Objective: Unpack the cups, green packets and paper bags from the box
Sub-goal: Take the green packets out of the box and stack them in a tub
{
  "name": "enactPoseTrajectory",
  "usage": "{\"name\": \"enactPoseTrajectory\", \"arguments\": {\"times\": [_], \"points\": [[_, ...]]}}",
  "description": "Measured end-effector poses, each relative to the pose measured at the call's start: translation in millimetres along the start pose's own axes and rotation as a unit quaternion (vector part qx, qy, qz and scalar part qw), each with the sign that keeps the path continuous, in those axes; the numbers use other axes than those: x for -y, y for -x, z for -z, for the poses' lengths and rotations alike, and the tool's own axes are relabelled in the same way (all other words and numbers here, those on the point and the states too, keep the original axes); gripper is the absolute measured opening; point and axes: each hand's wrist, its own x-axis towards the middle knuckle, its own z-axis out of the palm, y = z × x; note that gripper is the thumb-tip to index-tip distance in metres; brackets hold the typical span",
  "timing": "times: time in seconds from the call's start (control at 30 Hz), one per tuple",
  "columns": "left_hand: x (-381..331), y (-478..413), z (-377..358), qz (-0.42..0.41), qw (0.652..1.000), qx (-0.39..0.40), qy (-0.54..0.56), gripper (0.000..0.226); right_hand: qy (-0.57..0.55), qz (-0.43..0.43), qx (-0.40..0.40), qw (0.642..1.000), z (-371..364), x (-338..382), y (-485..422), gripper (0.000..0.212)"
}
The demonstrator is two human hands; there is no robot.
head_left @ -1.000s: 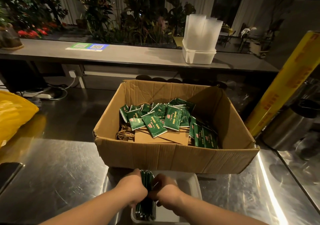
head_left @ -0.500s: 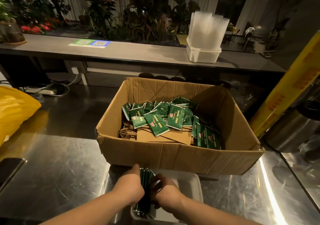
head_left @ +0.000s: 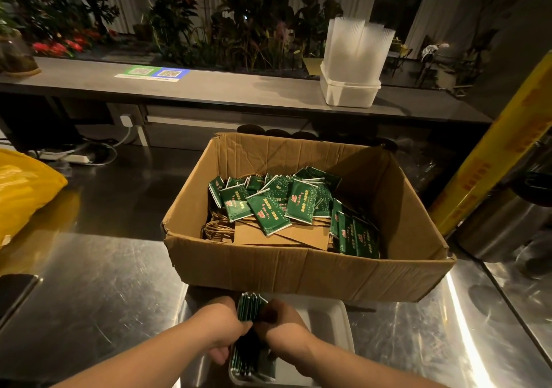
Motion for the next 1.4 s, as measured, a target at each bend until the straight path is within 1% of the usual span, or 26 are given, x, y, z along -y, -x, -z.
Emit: {"name": "enactPoseTrajectory", "arguments": {"times": [0.1,0.17,0.3,0.4,0.47,0.53,0.6,0.7,0.77,0.83,0.87,0.9,0.97,1.0,1.03,1.1,1.2,1.27,1.3,1.33,1.4], "points": [[3,0,-3,-0.017,0.999,-0.02,-0.033,0.033,0.03,-0.003,-0.016,0.999,0,-3,-2,0.021],[4,-1,-4,-0.022,0.998,-0.041,-0.042,0.032,0.048,-0.012,-0.014,0.999,0,-4,-3,0.018],[-1,3,-1,-0.03,0.999,-0.024,-0.024,0.032,0.025,-0.014,-0.008,1.0,4,-3,-2,0.013],[-5,9,6,-0.04,0.998,-0.032,-0.047,0.038,0.041,-0.019,-0.025,0.999,7,-3,-5,0.011],[-9,15,11,-0.053,0.994,-0.041,-0.086,0.041,0.037,-0.025,-0.044,0.998,8,-2,-7,0.006],[-14,23,16,-0.082,0.986,-0.061,-0.134,0.037,0.033,-0.019,-0.056,0.998,13,-1,-8,0.002],[-20,33,20,-0.119,0.976,-0.08,-0.164,0.031,0.01,-0.009,-0.045,0.999,19,3,-5,0.005],[-31,48,26,-0.162,0.966,-0.071,-0.189,0.025,0.009,-0.018,-0.036,0.999,28,9,4,0.004],[-42,62,34,-0.199,0.963,-0.034,-0.18,0.022,0.051,-0.004,-0.038,0.998,35,17,18,0.006],[-55,83,45,-0.249,0.956,0.006,-0.156,0.019,0.075,0.056,0.02,0.995,45,37,40,0.013],[-63,92,53,-0.276,0.951,0.012,-0.137,0.018,0.074,0.094,0.056,0.991,53,52,53,0.015],[-70,102,61,-0.302,0.947,0.003,-0.108,0.018,0.07,0.122,0.081,0.987,62,69,65,0.017],[-88,110,77,-0.348,0.936,-0.044,-0.024,0.02,0.057,0.144,0.091,0.984,93,102,72,0.019],[-97,111,85,-0.366,0.927,-0.074,0.03,0.02,0.052,0.149,0.075,0.985,111,115,68,0.018],[-107,108,91,-0.379,0.917,-0.099,0.08,0.02,0.052,0.151,0.043,0.986,131,126,61,0.014],[-125,94,102,-0.383,0.903,-0.144,0.133,0.02,0.051,0.148,-0.045,0.987,170,139,36,0.008],[-148,53,113,-0.365,0.9,-0.199,0.13,0.021,0.07,0.093,-0.198,0.973,220,135,-15,0.01],[-157,26,111,-0.356,0.897,-0.233,0.122,0.022,0.067,0.024,-0.265,0.962,241,116,-48,0.01],[-159,13,109,-0.351,0.893,-0.254,0.121,0.023,0.085,-0.013,-0.278,0.957,247,107,-62,0.014],[-159,3,105,-0.344,0.89,-0.272,0.122,0.024,0.121,-0.046,-0.273,0.953,249,99,-74,0.022],[-154,-12,97,-0.334,0.888,-0.295,0.111,0.025,0.192,-0.085,-0.237,0.948,243,88,-89,0.039]]}}
